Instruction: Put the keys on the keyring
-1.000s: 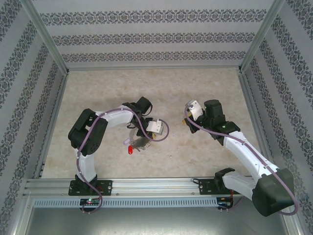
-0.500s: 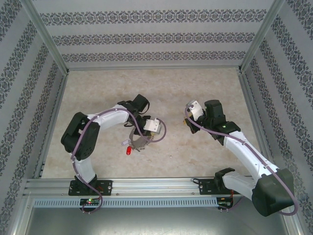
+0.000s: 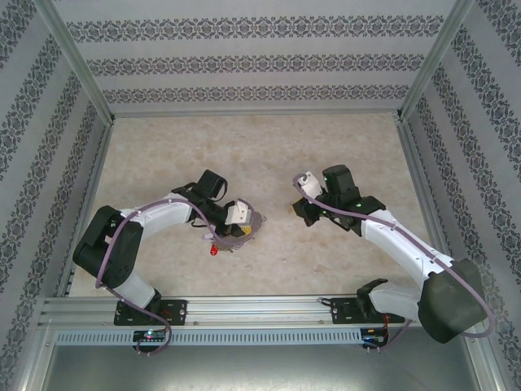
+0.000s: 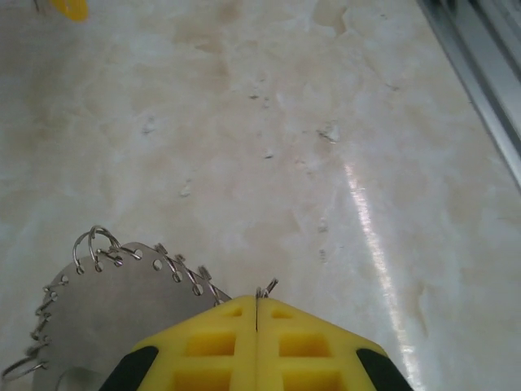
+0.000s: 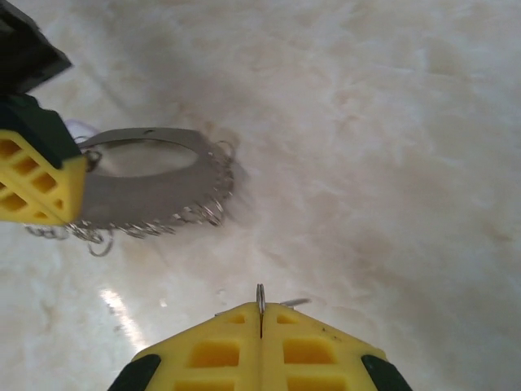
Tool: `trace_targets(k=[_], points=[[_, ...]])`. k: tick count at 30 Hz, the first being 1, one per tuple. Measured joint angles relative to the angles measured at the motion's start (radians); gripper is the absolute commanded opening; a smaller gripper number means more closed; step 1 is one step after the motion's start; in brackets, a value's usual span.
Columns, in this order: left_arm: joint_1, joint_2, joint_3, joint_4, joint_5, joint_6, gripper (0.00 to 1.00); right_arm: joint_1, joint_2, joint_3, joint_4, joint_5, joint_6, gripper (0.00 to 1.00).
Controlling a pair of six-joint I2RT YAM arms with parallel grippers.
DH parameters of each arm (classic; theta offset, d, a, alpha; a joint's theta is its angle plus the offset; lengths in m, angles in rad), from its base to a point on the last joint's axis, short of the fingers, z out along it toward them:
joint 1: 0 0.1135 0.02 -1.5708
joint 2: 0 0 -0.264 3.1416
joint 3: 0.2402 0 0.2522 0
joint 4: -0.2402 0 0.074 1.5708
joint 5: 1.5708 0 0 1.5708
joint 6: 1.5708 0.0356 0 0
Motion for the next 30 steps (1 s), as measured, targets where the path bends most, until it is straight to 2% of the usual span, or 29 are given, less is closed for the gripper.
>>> trace_targets(k=[9,17,30], points=[[-0.052,-0.009,-0.126,0.139,-0.004,-0.029,0.00,0.038,0.011,-0.031,0.014,-0.011,0.085,0.00],[-0.082,0.082,-0.129,0.264,-0.013,-0.040,0.00,0.038,0.014,-0.035,0.011,-0.010,0.088,0.00],[-0.109,0.110,-0.109,0.318,-0.001,-0.080,0.00,-0.005,0.014,-0.035,-0.006,-0.012,0.085,0.00]])
